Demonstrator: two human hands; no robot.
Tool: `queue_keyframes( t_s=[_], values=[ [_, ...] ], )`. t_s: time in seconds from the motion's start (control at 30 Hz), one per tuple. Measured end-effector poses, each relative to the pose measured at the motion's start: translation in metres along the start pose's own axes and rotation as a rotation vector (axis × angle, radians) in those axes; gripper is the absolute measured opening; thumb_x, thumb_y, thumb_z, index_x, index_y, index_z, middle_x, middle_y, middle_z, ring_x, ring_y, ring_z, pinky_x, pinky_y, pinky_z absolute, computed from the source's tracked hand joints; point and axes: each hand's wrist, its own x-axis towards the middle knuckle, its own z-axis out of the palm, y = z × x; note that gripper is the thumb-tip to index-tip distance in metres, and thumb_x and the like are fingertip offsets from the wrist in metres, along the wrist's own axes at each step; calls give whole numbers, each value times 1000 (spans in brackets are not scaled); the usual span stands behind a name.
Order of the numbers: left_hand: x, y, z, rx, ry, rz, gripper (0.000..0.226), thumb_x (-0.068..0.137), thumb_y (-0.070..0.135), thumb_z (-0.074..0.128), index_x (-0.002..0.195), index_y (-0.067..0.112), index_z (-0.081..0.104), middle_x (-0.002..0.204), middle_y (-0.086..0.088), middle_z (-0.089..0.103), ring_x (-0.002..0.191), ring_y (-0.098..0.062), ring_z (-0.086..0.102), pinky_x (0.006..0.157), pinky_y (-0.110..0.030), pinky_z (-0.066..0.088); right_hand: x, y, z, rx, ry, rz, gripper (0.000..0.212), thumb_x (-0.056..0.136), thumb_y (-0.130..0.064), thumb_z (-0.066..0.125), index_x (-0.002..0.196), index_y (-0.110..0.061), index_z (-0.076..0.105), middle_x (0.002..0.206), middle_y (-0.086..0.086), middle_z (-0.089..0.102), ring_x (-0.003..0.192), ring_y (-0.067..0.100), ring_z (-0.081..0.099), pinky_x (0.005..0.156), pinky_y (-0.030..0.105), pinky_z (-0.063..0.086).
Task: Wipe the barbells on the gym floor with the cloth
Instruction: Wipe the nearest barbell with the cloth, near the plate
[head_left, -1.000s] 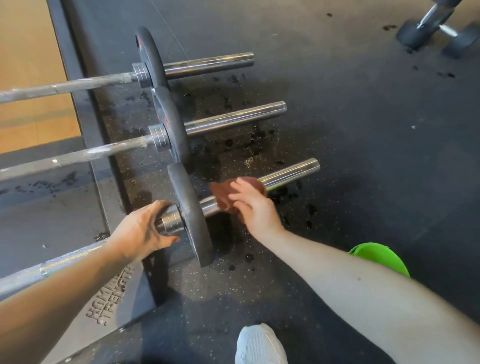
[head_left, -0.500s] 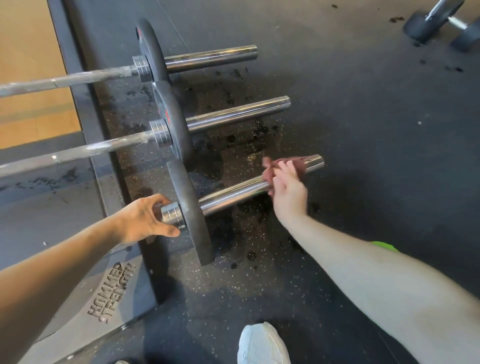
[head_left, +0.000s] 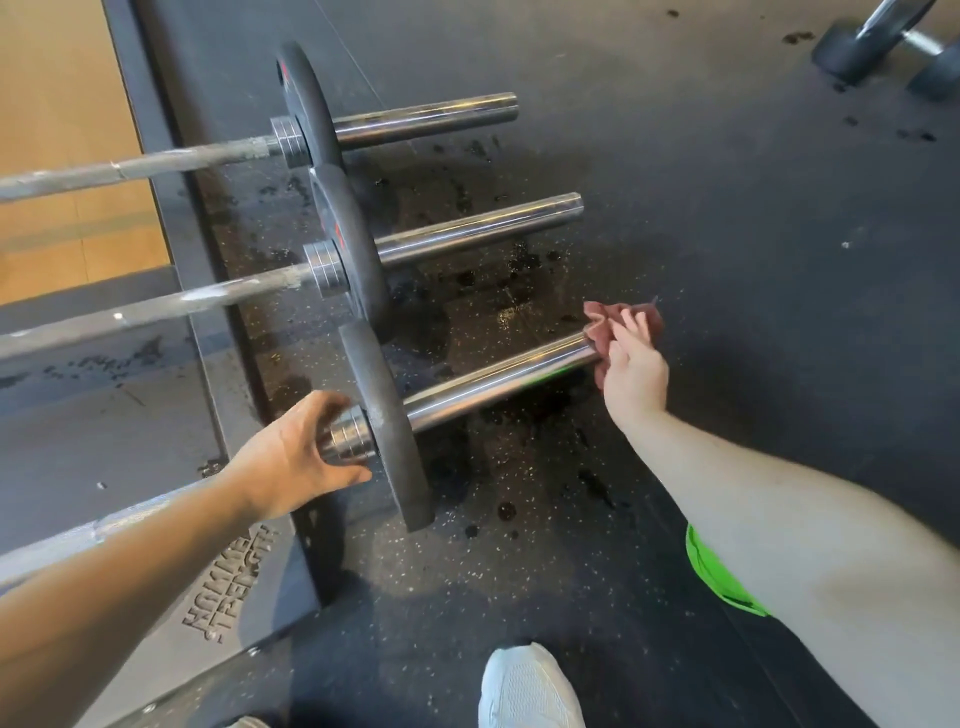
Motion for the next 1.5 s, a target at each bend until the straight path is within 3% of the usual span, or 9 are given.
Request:
queue_keyframes(
  t_s=[0.2, 0.4, 0.53, 0.7, 0.83, 0.97, 1.1, 1.27, 1.5],
  values=[
    [3, -15, 2, 13, 37, 69, 88, 62, 53, 92, 136, 30, 50, 126, 11, 63, 112, -9, 63, 104, -33, 51, -46, -45, 27, 54, -4, 215, 51, 104, -5, 51, 153, -18, 44, 167, -7, 22, 156, 10, 7, 127, 45, 17],
    [20, -11, -3, -145, -23, -17, 69, 59, 41, 97, 111, 44, 51, 114, 21, 59, 105, -2, 58, 98, -21, 43, -91, -90, 67, 290, -146, 33, 45, 103, -1, 53, 146, -16, 53, 163, -14, 28, 151, -6, 13, 127, 34, 18],
    [32, -13, -20, -202, -150, -132, 85, 43, 64, 95, 114, 37, 58, 124, 11, 63, 116, -14, 60, 109, -43, 44, -111, -109, 85, 362, -229, -93, 47, 100, 4, 56, 145, -12, 56, 164, -7, 32, 154, 4, 17, 125, 37, 27],
    [29, -11, -22, -286, -201, -160, 91, 39, 70, 93, 113, 28, 60, 91, 13, 63, 76, -6, 60, 87, -36, 47, -107, -106, 83, 355, -347, -226, 48, 99, 5, 58, 142, -15, 59, 162, -10, 34, 153, 3, 20, 120, 22, 30],
    [24, -11, -16, -208, -191, -128, 91, 53, 70, 86, 127, 28, 54, 111, 13, 65, 96, -5, 65, 84, -20, 48, -56, -55, 45, 242, -145, -66, 39, 102, -2, 54, 139, -13, 62, 159, -11, 39, 150, 5, 31, 125, 38, 27],
    [11, -12, -6, -107, -69, -16, 91, 66, 60, 86, 141, 29, 45, 130, 12, 59, 115, -7, 61, 106, -36, 50, -5, -5, 5, 1, 31, 124, 46, 99, 3, 52, 141, -13, 60, 158, 4, 45, 152, 22, 30, 124, 51, 28],
    [1, -14, 10, 183, 101, 175, 103, 65, 62, 86, 144, 20, 37, 130, 2, 55, 110, -15, 60, 97, -40, 56, -24, -27, 26, -164, 67, 192, 60, 97, 1, 58, 152, -19, 46, 166, -1, 29, 157, 16, 11, 125, 39, 10],
    [7, -16, 11, 152, 158, 221, 90, 66, 45, 92, 139, 19, 48, 115, 6, 57, 98, -17, 62, 91, -41, 58, -99, -102, 72, 174, -209, -161, 49, 97, 6, 58, 142, -12, 58, 162, 3, 38, 154, 15, 24, 127, 41, 22],
    [24, -16, -5, -120, -42, 14, 88, 52, 55, 93, 128, 35, 53, 126, 11, 63, 117, -14, 61, 110, -44, 46, -103, -107, 79, 360, -323, -253, 38, 99, 5, 56, 134, -9, 65, 158, -7, 40, 152, 9, 29, 124, 41, 31]
  ],
)
